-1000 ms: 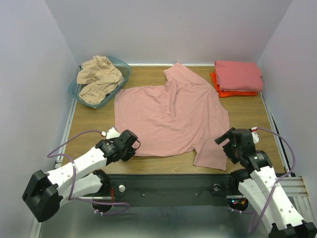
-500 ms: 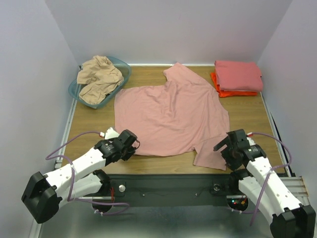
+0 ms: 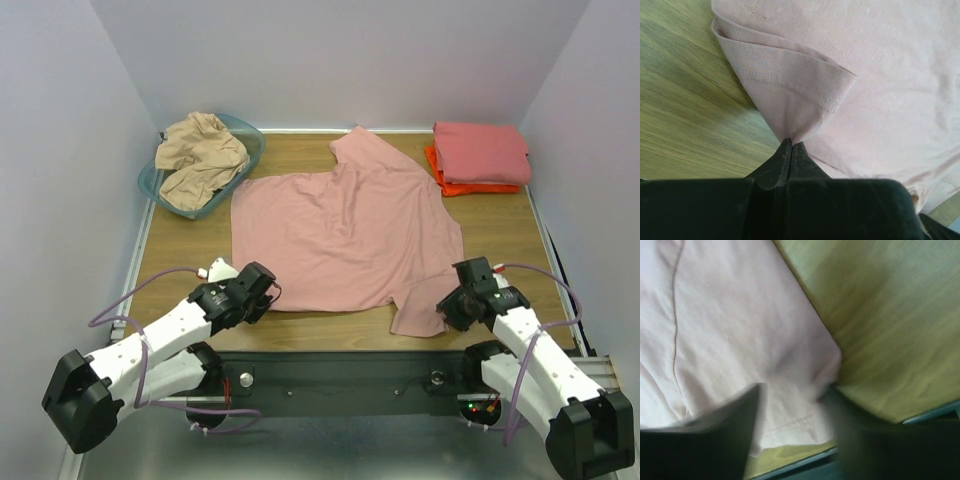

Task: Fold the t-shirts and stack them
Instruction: Flatten the tshirt out

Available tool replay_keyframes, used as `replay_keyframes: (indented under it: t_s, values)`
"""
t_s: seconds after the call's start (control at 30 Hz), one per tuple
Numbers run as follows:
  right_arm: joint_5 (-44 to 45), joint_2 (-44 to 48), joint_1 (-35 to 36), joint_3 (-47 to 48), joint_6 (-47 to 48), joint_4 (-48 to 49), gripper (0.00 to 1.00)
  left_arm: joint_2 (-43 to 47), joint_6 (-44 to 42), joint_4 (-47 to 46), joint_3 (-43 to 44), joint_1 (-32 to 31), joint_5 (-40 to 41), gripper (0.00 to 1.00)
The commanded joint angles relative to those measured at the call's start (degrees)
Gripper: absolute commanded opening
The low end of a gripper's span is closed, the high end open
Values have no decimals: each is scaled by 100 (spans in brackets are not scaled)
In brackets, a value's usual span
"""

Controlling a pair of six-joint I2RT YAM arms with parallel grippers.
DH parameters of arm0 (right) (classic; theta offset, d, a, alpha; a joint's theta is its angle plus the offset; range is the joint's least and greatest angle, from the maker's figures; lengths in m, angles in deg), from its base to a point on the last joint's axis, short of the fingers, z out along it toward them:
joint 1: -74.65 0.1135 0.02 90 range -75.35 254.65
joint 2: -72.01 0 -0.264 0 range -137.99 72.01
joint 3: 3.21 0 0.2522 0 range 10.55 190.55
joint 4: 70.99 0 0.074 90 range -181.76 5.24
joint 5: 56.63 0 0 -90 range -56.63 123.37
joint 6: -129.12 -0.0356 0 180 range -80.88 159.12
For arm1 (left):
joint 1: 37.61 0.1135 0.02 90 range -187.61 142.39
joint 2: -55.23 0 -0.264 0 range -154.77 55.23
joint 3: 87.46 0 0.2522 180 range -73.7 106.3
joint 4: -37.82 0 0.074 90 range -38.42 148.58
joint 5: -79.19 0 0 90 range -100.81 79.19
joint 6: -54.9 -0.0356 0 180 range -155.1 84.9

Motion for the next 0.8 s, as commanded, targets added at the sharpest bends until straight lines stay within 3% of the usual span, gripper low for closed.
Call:
replay_keyframes:
  t_s: [0.0, 0.03, 0.17, 0.47, 0.77]
  values:
    - [157, 213, 4, -74, 73, 632, 30, 158, 144, 261, -10, -27, 261, 0]
    - [175, 258, -5, -74, 134, 685, 18, 202, 153, 270, -10, -27, 261, 0]
    - [333, 320, -5, 31, 293, 738, 0, 317, 171, 331, 16, -27, 270, 0]
    - [711, 1198, -5, 918, 715, 107, 0, 405, 127, 419, 86, -27, 182, 0]
    - [552, 2077, -5, 1735, 82, -1992, 0, 352, 135, 393, -10, -27, -336, 0]
